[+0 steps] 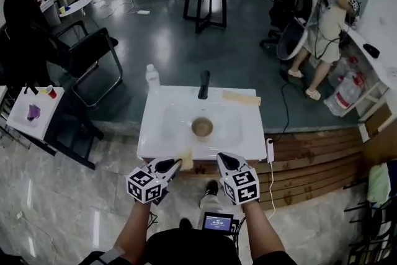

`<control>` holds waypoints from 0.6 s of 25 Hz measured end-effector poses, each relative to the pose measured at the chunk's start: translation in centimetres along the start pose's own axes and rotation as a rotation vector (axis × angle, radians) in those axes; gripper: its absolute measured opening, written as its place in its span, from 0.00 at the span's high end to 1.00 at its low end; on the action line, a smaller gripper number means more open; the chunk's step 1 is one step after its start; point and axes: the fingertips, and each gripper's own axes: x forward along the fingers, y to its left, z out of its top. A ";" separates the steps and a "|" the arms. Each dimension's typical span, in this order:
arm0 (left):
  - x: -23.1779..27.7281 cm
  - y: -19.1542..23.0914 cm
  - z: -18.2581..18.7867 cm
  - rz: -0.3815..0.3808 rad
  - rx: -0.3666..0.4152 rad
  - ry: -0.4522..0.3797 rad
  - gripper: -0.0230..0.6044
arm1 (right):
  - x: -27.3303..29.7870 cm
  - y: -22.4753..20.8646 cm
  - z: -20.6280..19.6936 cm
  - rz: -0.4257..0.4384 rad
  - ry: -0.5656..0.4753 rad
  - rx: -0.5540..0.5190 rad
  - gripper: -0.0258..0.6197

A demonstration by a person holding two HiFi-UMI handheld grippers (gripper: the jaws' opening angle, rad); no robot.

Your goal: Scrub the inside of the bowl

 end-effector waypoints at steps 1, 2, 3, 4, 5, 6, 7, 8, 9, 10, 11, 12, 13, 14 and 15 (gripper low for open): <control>-0.6 -0.6 -0.1 -0.004 0.004 -0.002 0.94 | -0.9 0.5 -0.2 -0.009 -0.004 0.003 0.95; -1.2 -1.1 -0.2 -0.008 0.006 -0.004 0.94 | -1.7 0.9 -0.4 -0.018 -0.008 0.006 0.95; -1.7 -1.6 -0.4 -0.011 0.007 -0.007 0.94 | -2.5 1.2 -0.7 -0.028 -0.012 0.009 0.95; -2.2 -2.1 -0.5 -0.013 0.006 -0.011 0.94 | -3.2 1.5 -1.0 -0.037 -0.016 0.014 0.95; -2.7 -2.6 -0.6 -0.015 0.006 -0.016 0.94 | -4.0 1.7 -1.2 -0.045 -0.021 0.019 0.95; -3.2 -2.9 -0.8 -0.015 0.007 -0.020 0.94 | -4.6 1.9 -1.4 -0.052 -0.026 0.024 0.95; -3.6 -3.2 -0.9 -0.016 0.009 -0.023 0.94 | -5.2 2.1 -1.5 -0.058 -0.032 0.028 0.95; -3.9 -3.6 -1.0 -0.017 0.010 -0.026 0.94 | -5.7 2.3 -1.6 -0.063 -0.038 0.031 0.95; -4.2 -3.9 -1.0 -0.019 0.012 -0.028 0.94 | -6.3 2.5 -1.6 -0.067 -0.043 0.033 0.95; -4.3 -4.3 -1.2 -0.022 0.013 -0.030 0.94 | -6.7 2.6 -1.6 -0.070 -0.048 0.036 0.95; -4.4 -4.7 -1.3 -0.025 0.014 -0.031 0.94 | -7.2 2.8 -1.5 -0.071 -0.055 0.039 0.95; -4.4 -5.1 -1.4 -0.028 0.014 -0.031 0.94 | -7.6 2.9 -1.5 -0.071 -0.061 0.042 0.95; -4.3 -5.6 -1.6 -0.029 0.015 -0.030 0.94 | -7.9 3.1 -1.6 -0.069 -0.066 0.041 0.95; -4.3 -6.0 -1.8 -0.030 0.017 -0.029 0.94 | -8.3 3.3 -1.7 -0.065 -0.068 0.036 0.95; -4.3 -6.5 -2.1 -0.029 0.018 -0.027 0.94 | -8.7 3.4 -1.9 -0.059 -0.068 0.027 0.95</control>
